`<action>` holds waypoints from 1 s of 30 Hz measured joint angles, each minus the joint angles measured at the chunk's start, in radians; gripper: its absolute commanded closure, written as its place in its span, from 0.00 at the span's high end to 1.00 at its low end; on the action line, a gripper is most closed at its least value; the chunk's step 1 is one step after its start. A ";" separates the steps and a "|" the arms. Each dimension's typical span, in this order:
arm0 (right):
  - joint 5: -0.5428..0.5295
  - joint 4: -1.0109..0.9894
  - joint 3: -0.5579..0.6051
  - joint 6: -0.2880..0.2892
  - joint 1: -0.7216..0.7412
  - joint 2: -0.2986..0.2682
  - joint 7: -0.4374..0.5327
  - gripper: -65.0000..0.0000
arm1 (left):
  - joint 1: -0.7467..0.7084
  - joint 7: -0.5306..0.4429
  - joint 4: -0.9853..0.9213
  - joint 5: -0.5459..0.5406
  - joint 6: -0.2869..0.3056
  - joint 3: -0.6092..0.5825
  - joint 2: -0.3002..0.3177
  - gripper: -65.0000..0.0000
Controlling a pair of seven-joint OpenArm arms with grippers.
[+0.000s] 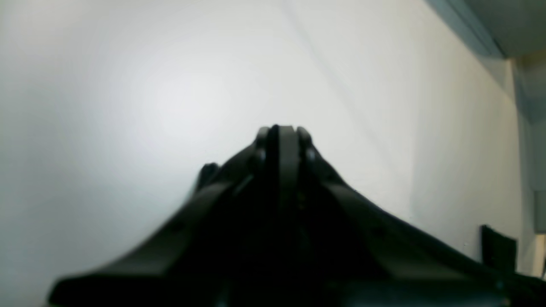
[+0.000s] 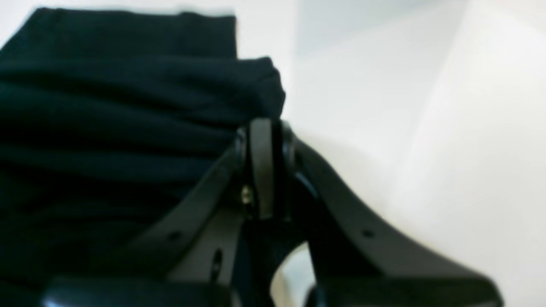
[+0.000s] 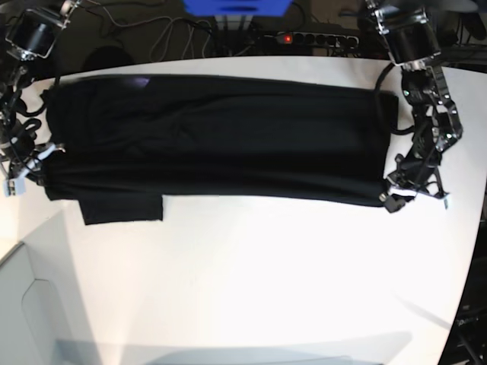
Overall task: Fold the T-shirt properly
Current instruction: 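Lift the held edge with both grippers and fold it over the shirt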
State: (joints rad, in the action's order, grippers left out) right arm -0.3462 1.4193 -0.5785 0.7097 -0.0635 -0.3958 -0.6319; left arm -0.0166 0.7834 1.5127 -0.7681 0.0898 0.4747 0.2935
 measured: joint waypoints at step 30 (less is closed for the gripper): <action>0.006 0.350 -0.099 -0.004 -0.196 0.115 -0.229 0.00 | -0.257 -0.085 0.124 0.013 -0.012 0.020 -0.006 0.00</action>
State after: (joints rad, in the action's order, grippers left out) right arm -0.3397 1.7695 -0.6777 0.7055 -0.2596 -0.2806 -0.8612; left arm -0.2733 0.6987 1.6371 -0.7547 0.0780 0.4950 0.2878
